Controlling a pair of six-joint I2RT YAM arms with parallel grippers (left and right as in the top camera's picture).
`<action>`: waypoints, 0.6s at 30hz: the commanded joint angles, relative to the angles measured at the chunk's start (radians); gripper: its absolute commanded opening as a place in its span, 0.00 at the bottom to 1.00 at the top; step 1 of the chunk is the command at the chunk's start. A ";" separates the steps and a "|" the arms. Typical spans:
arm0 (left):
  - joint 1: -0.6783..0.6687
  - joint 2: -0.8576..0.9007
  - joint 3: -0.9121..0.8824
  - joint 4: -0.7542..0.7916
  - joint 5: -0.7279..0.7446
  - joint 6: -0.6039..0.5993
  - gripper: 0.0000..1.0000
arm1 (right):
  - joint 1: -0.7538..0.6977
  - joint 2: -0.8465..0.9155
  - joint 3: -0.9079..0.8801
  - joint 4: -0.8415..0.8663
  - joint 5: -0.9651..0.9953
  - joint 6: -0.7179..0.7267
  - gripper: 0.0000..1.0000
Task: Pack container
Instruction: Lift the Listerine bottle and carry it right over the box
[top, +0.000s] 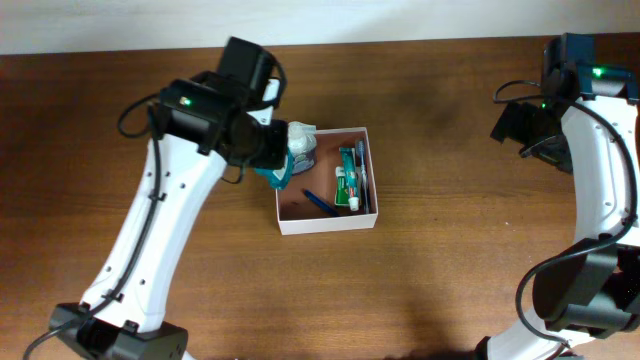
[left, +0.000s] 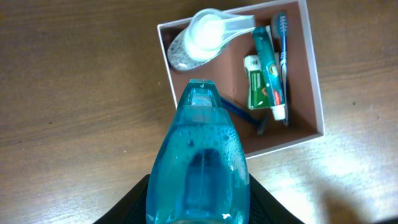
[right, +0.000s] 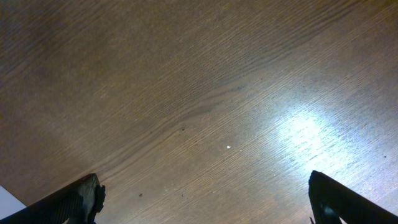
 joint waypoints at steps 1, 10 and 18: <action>-0.034 -0.022 -0.008 0.043 -0.066 -0.069 0.12 | -0.005 -0.007 0.008 0.000 0.013 -0.006 0.98; -0.043 0.007 -0.128 0.158 -0.065 -0.111 0.12 | -0.005 -0.007 0.008 0.000 0.012 -0.006 0.98; -0.043 0.040 -0.193 0.208 -0.066 -0.117 0.12 | -0.005 -0.007 0.008 0.000 0.013 -0.006 0.98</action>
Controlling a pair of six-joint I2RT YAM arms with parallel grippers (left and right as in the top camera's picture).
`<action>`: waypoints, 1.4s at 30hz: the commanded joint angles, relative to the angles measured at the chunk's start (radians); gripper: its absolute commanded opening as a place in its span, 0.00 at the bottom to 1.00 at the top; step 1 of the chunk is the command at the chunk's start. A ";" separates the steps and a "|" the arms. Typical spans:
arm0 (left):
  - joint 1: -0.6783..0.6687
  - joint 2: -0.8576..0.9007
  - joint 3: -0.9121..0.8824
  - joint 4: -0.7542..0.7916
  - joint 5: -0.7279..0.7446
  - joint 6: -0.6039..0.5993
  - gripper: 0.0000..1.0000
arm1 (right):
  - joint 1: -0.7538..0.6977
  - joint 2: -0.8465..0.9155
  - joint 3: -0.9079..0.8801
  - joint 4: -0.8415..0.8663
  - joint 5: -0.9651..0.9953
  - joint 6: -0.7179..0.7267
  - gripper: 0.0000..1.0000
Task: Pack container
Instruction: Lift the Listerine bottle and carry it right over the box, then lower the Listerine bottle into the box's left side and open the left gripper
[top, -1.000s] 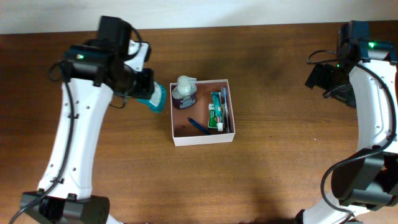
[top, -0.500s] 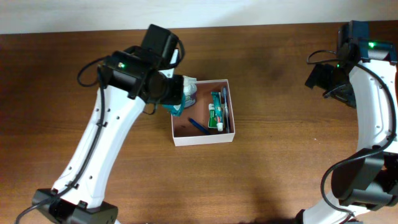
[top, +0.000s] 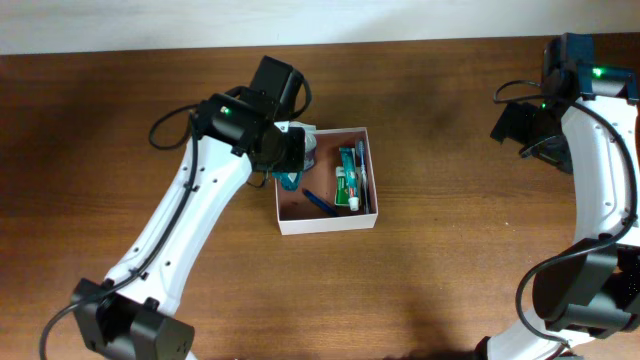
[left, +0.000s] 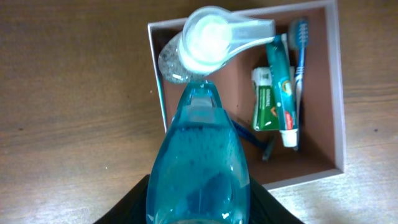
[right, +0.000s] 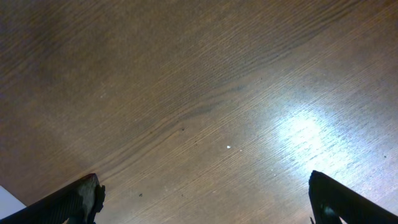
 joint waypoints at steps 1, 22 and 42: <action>-0.001 0.018 -0.019 0.021 -0.015 -0.016 0.12 | -0.005 -0.007 0.008 0.000 0.013 -0.005 0.98; -0.001 0.147 -0.025 0.043 -0.080 -0.048 0.13 | -0.005 -0.007 0.008 0.000 0.013 -0.005 0.98; -0.001 0.232 -0.027 0.050 -0.116 -0.103 0.17 | -0.005 -0.007 0.008 0.000 0.013 -0.005 0.98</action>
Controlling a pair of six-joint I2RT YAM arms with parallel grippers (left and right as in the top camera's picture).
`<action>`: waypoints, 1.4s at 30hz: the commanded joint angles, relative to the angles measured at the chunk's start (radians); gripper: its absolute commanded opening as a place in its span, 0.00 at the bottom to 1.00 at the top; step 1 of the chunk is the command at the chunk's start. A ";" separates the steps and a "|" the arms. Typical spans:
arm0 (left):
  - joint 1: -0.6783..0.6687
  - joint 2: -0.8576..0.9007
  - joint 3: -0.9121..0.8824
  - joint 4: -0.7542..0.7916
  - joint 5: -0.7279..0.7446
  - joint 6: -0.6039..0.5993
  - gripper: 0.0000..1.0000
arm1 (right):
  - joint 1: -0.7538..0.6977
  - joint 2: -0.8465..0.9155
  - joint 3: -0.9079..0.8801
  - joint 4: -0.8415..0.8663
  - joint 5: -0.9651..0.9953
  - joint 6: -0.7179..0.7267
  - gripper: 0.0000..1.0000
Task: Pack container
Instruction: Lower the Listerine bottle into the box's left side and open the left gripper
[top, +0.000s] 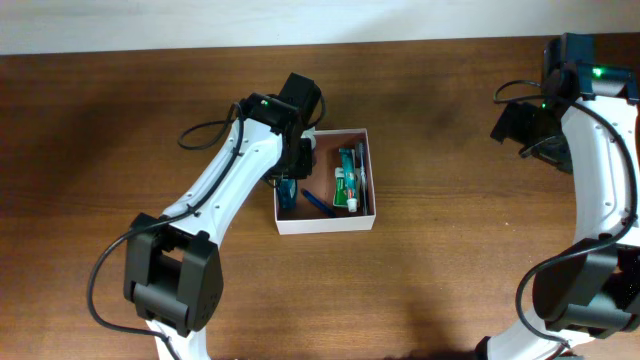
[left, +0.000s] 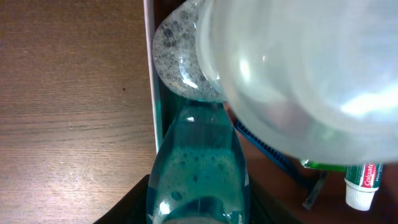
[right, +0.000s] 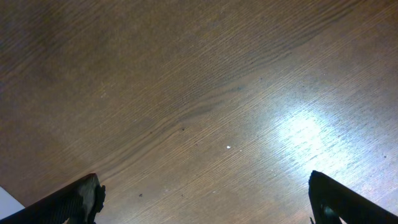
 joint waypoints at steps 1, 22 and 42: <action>0.003 0.000 0.001 -0.002 -0.051 -0.013 0.18 | -0.005 -0.007 0.008 0.000 0.013 -0.006 0.98; 0.003 0.000 0.001 -0.029 -0.051 -0.012 0.50 | -0.005 -0.007 0.008 0.000 0.013 -0.006 0.98; 0.003 0.000 0.018 -0.029 -0.032 -0.012 0.60 | -0.005 -0.007 0.008 0.000 0.012 -0.006 0.98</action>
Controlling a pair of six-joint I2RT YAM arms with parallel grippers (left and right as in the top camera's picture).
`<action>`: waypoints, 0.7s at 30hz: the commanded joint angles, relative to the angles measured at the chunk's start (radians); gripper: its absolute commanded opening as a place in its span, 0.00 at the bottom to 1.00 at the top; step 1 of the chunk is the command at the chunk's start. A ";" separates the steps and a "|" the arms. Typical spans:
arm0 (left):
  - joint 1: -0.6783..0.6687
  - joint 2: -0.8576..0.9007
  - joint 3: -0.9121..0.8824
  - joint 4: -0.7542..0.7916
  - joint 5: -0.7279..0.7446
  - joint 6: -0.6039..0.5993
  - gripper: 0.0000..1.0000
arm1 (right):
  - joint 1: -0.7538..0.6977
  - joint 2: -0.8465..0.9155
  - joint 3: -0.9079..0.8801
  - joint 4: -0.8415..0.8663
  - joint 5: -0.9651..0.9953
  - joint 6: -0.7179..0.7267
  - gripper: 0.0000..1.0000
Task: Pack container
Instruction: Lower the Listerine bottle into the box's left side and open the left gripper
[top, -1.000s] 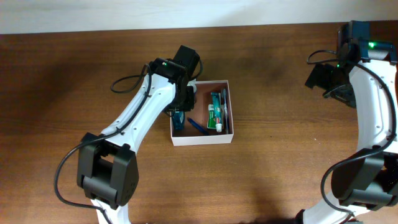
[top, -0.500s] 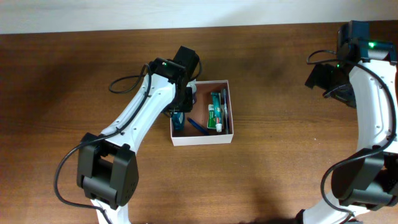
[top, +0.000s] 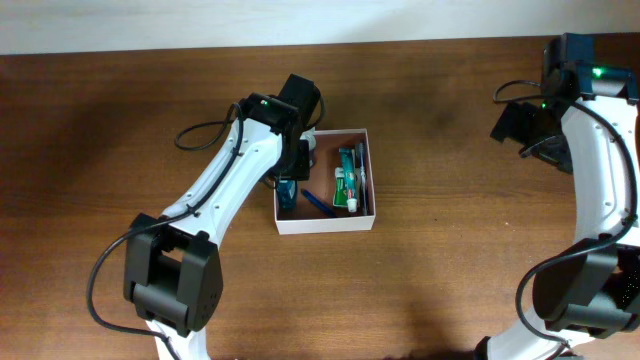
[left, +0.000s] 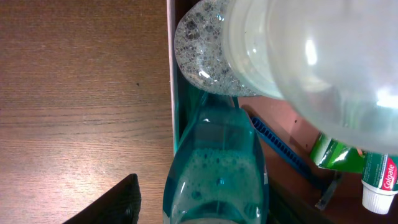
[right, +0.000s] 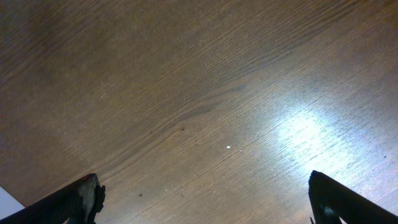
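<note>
The white box (top: 330, 225) with a brown floor stands mid-table. A blue liquid bottle (left: 214, 162) with a clear cap (left: 311, 56) lies inside along the box's left wall (left: 170, 74); from overhead the bottle (top: 288, 190) shows beside the arm. My left gripper (left: 205, 186) straddles the bottle, open, with a gap between its left finger (left: 121, 202) and the bottle. A toothpaste tube (top: 343, 187) and a blue razor (left: 280, 149) also lie in the box. My right gripper (right: 205, 193) is open over bare wood, far right.
The brown wooden table (top: 450, 280) extends around the box on all sides. A pale wall edge runs along the back. The right arm (top: 590, 150) stands at the far right edge.
My left gripper has opened: its fingers were pressed against the blue bottle and now stand off it. The bottle rests in the box. The right arm has not moved.
My left gripper held the blue bottle above the box's left edge. Then it was over the box, then low inside along the left wall, still shut on it. Now the fingers are apart and the bottle lies in the box.
</note>
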 joint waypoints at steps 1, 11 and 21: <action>0.002 -0.002 0.027 -0.005 0.000 -0.005 0.60 | -0.005 -0.007 0.008 0.000 0.013 -0.006 0.98; 0.002 -0.032 0.074 -0.031 0.041 0.025 0.64 | -0.005 -0.007 0.008 0.000 0.013 -0.006 0.98; 0.002 -0.032 0.074 -0.030 0.067 0.025 0.65 | -0.005 -0.007 0.008 0.000 0.013 -0.006 0.98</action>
